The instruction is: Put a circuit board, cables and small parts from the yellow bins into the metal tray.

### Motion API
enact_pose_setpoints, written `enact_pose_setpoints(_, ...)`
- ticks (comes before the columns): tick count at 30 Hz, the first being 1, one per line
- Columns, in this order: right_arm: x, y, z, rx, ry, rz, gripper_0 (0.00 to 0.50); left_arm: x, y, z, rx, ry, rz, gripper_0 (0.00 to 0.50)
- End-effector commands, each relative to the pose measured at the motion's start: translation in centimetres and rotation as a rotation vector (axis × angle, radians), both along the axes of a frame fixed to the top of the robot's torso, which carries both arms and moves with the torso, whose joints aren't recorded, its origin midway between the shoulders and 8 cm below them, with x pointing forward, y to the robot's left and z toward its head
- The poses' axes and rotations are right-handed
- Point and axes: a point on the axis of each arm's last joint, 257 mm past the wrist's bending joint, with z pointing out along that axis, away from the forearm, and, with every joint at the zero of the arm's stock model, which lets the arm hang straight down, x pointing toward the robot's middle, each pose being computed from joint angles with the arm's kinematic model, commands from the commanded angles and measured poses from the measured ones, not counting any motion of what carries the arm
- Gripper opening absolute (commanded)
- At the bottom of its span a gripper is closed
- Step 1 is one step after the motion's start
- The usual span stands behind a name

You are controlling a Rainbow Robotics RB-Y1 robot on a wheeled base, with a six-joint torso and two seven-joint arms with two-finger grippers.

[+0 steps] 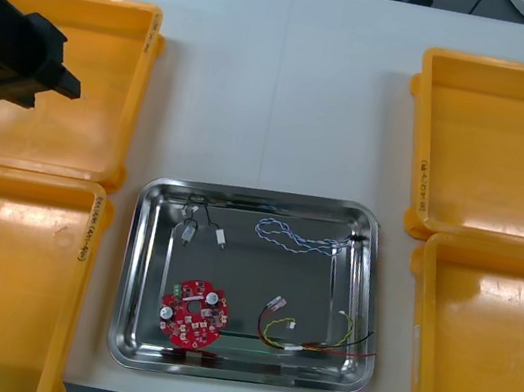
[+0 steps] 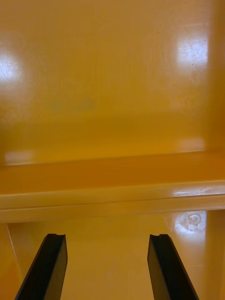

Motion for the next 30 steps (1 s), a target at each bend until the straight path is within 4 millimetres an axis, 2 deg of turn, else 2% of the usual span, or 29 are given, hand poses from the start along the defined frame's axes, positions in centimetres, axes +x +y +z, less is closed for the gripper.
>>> enact_pose_setpoints(1,0.1,-1.4,1.6,-0.004,-0.030,-0.053,0.500,-0.2,4.3,0.5,0.112,-0.018,-0.045,0.500)
enact_pose_setpoints(14,0.1,-1.4,1.6,-0.004,-0.030,-0.053,0.500,0.1,10.5,0.7,0.162,0.003,-0.057,0.500)
enact_pose_setpoints(18,0.1,-1.4,1.6,-0.004,-0.030,-0.053,0.500,-0.5,12.5,0.0,0.202,0.025,-0.073,0.500)
enact_pose_setpoints(30,0.1,-1.4,1.6,-0.004,-0.030,-0.053,0.500,-2.6,14.7,-2.9,0.253,0.088,-0.129,0.500)
